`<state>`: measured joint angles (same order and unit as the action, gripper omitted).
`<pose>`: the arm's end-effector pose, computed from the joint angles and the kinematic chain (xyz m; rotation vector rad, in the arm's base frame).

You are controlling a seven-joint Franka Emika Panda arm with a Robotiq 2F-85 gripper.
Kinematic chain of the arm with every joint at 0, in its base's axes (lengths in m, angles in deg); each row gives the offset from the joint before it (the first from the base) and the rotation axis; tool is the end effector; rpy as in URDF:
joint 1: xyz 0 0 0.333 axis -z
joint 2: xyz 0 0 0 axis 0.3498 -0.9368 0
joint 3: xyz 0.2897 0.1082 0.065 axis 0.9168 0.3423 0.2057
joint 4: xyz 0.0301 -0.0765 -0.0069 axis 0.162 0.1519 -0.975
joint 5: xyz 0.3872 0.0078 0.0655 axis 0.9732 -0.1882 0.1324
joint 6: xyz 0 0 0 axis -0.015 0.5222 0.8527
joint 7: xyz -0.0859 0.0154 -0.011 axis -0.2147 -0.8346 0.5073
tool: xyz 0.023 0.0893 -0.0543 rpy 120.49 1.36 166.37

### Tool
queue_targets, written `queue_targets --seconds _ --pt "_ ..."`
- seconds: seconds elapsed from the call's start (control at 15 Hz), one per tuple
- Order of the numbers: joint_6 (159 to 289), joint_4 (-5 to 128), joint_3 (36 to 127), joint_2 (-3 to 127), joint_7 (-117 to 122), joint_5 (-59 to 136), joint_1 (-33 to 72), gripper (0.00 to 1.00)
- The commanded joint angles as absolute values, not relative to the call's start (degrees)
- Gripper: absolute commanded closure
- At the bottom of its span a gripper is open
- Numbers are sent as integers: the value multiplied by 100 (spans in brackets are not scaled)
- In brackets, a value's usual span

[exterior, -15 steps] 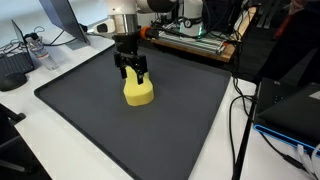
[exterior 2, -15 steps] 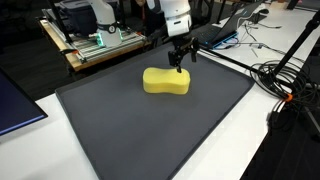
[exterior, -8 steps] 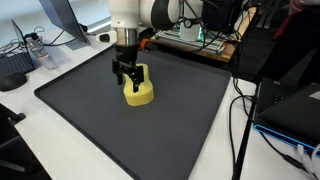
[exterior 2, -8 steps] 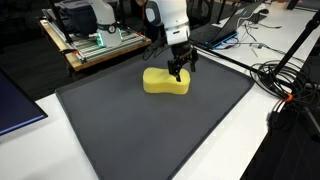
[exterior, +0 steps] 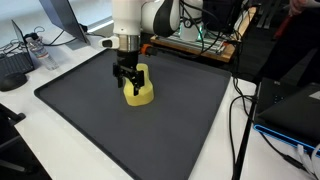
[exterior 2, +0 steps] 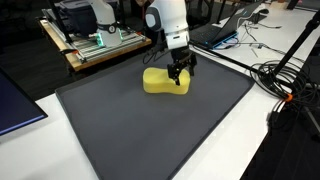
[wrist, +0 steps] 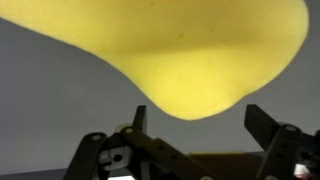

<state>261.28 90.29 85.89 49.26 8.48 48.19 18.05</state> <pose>0.6066 0.0250 0.2097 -3.0348 0.0563 -0.5807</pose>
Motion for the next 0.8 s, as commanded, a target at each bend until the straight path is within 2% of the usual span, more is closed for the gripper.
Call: queue_targets --seconds 0.0,0.67,0.73 --pt "26262 8943 8500 4794 627 4589 1709 0" --pt "26249 8932 8513 4679 620 4573 1710 0" --pt "26220 8930 8524 4671 631 4575 1722 9"
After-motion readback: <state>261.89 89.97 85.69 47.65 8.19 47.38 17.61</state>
